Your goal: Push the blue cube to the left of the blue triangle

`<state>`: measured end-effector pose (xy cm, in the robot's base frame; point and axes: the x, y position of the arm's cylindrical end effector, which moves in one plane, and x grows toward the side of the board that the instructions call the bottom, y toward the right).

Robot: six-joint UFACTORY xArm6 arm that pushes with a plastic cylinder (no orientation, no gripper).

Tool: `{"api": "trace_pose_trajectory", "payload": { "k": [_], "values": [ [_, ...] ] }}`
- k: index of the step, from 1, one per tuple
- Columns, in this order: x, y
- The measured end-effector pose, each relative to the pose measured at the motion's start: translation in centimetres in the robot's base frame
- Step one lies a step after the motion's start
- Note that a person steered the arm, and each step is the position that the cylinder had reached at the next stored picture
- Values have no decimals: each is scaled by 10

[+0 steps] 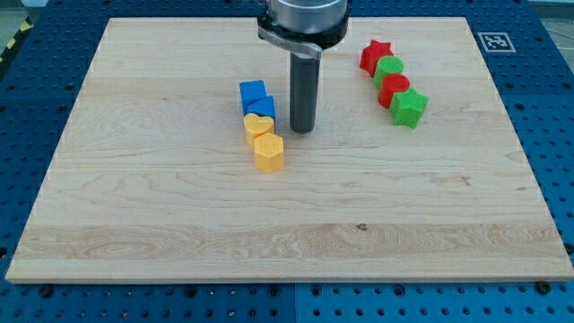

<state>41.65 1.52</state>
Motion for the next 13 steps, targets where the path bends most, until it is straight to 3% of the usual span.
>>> {"api": "trace_pose_trajectory", "payload": {
  "k": [2, 3, 13],
  "values": [
    [-57, -5],
    [-66, -5],
    [-51, -51]
  ]
}}
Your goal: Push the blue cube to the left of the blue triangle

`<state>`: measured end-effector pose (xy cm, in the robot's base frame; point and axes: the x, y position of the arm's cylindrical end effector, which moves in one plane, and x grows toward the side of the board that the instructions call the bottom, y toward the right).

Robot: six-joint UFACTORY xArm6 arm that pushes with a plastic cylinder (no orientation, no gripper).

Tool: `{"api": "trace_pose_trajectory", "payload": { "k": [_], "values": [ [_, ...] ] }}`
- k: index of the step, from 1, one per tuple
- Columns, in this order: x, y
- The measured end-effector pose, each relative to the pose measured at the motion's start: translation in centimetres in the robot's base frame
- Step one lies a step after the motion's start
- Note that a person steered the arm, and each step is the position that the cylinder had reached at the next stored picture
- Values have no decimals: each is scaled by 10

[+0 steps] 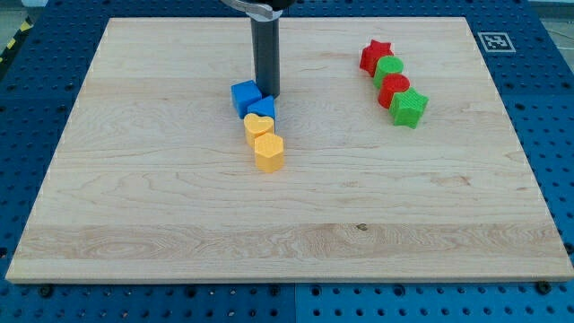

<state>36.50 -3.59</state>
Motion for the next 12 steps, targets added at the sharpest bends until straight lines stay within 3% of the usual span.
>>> {"api": "trace_pose_trajectory", "payload": {
  "k": [3, 12],
  "values": [
    [-17, -21],
    [-6, -23]
  ]
}}
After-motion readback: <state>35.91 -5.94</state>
